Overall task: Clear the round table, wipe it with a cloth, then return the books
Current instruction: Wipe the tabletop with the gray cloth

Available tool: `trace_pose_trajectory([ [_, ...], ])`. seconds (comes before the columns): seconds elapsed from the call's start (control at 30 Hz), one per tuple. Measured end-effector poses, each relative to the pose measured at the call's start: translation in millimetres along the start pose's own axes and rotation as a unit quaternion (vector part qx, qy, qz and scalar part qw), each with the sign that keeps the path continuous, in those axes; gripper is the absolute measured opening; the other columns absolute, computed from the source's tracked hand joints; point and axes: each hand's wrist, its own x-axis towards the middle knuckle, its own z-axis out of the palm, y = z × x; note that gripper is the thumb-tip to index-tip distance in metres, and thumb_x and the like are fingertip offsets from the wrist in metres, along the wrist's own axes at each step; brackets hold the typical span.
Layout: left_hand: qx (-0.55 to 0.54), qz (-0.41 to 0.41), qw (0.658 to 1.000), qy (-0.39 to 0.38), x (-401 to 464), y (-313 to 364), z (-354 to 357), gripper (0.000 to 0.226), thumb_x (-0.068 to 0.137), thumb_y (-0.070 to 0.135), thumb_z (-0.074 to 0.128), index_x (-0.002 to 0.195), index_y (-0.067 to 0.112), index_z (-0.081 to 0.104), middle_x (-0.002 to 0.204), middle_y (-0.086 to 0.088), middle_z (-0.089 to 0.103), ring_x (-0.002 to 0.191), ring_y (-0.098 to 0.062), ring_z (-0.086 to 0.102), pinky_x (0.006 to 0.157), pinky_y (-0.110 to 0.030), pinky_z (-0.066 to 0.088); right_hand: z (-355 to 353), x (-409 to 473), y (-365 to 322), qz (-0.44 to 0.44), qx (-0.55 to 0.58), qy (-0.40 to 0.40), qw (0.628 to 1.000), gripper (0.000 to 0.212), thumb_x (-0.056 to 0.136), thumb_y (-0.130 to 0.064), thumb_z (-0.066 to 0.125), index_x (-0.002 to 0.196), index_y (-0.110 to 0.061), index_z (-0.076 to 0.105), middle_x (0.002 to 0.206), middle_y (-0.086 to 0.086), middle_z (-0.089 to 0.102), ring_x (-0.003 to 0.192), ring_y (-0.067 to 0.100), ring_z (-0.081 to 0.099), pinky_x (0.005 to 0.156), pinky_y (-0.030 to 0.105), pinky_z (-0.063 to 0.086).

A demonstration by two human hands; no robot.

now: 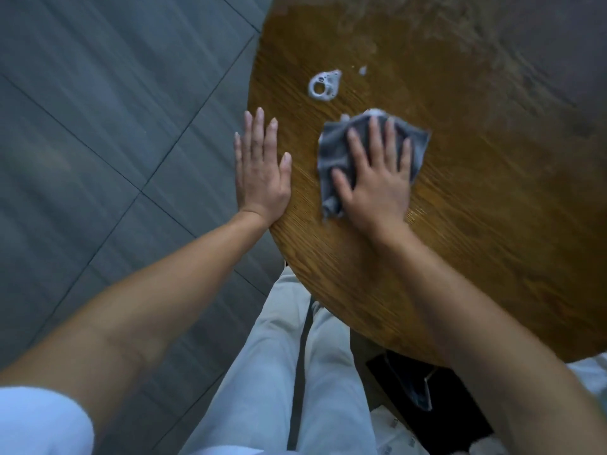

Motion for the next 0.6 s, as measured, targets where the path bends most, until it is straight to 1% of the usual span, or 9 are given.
trace_pose_trajectory([
  [0.1,0.009,0.003,1.000,-0.012,0.4,1.1,-0.4,0.061,0.107,0.033,0.039,0.161,0.008,0.028,0.172,-0.015,0.015,0.160,-0.033,0.008,0.129,-0.056,0.007,-20.8,58.5,19.3,0.074,0.007,0.017,0.997,0.073,0.104,-0.064,0.026,0.166,-0.028,0.018,0.175,0.008,0.005,0.162,0.030,0.001,0.130,0.055,0.003],
  [0.2,0.016,0.004,1.000,-0.015,1.0,-0.3,0.0,0.064,0.106,0.037,0.040,0.162,0.009,0.027,0.172,-0.015,0.014,0.160,-0.034,0.008,0.129,-0.055,0.007,-24.0,71.2,11.4,0.112,0.003,0.032,0.993,0.071,0.106,-0.057,0.025,0.166,-0.022,0.017,0.175,0.011,0.008,0.162,0.031,0.004,0.129,0.057,0.005],
  [0.27,0.007,0.008,1.000,-0.016,1.0,-1.8,-1.2,0.064,0.106,0.036,0.042,0.161,0.008,0.028,0.172,-0.017,0.015,0.160,-0.036,0.009,0.129,-0.055,0.008,-16.3,48.9,-10.7,0.102,-0.009,0.043,0.994,0.070,0.106,-0.052,0.030,0.166,-0.017,0.020,0.173,0.015,0.013,0.161,0.034,0.009,0.128,0.059,0.010],
  [0.3,0.001,0.009,1.000,-0.015,0.8,-1.2,-1.9,0.064,0.105,0.035,0.044,0.161,0.008,0.029,0.171,-0.018,0.016,0.159,-0.036,0.009,0.129,-0.055,0.010,-10.9,29.6,-21.2,0.079,-0.014,0.038,0.996,0.069,0.107,-0.051,0.031,0.166,-0.015,0.021,0.173,0.016,0.014,0.161,0.035,0.010,0.128,0.059,0.011],
  [0.4,-0.003,0.008,1.000,-0.018,0.6,0.5,-2.7,0.064,0.105,0.033,0.047,0.160,0.005,0.030,0.171,-0.019,0.016,0.159,-0.037,0.010,0.128,-0.054,0.013,4.7,-41.3,-35.9,-0.001,-0.007,-0.011,1.000,0.069,0.108,-0.048,0.037,0.166,-0.014,0.020,0.173,0.015,0.012,0.161,0.033,0.008,0.128,0.059,0.012],
  [0.47,-0.007,0.009,1.000,-0.024,1.0,-0.8,-1.0,0.065,0.105,0.033,0.047,0.160,0.004,0.028,0.171,-0.019,0.016,0.159,-0.037,0.009,0.128,-0.054,0.014,7.9,-64.9,-28.8,-0.022,-0.013,-0.027,0.999,0.071,0.106,-0.051,0.041,0.166,-0.017,0.021,0.174,0.013,0.011,0.161,0.033,0.008,0.128,0.059,0.012],
  [0.53,-0.008,0.011,1.000,-0.025,0.8,-0.7,-0.3,0.065,0.106,0.033,0.046,0.161,0.003,0.027,0.171,-0.019,0.015,0.159,-0.037,0.009,0.128,-0.053,0.014,4.6,-43.4,-13.4,-0.025,-0.026,-0.036,0.999,0.074,0.104,-0.057,0.036,0.167,-0.021,0.018,0.175,0.012,0.007,0.162,0.032,0.005,0.129,0.056,0.007],
  [0.6,-0.007,0.010,1.000,-0.026,0.3,-0.7,-0.9,0.064,0.108,0.033,0.043,0.162,0.003,0.024,0.171,-0.019,0.013,0.160,-0.036,0.007,0.129,-0.053,0.013,-4.1,6.9,-0.9,0.019,-0.028,-0.012,0.999,0.074,0.104,-0.058,0.031,0.166,-0.022,0.018,0.175,0.011,0.007,0.162,0.033,0.005,0.130,0.055,0.004],
])
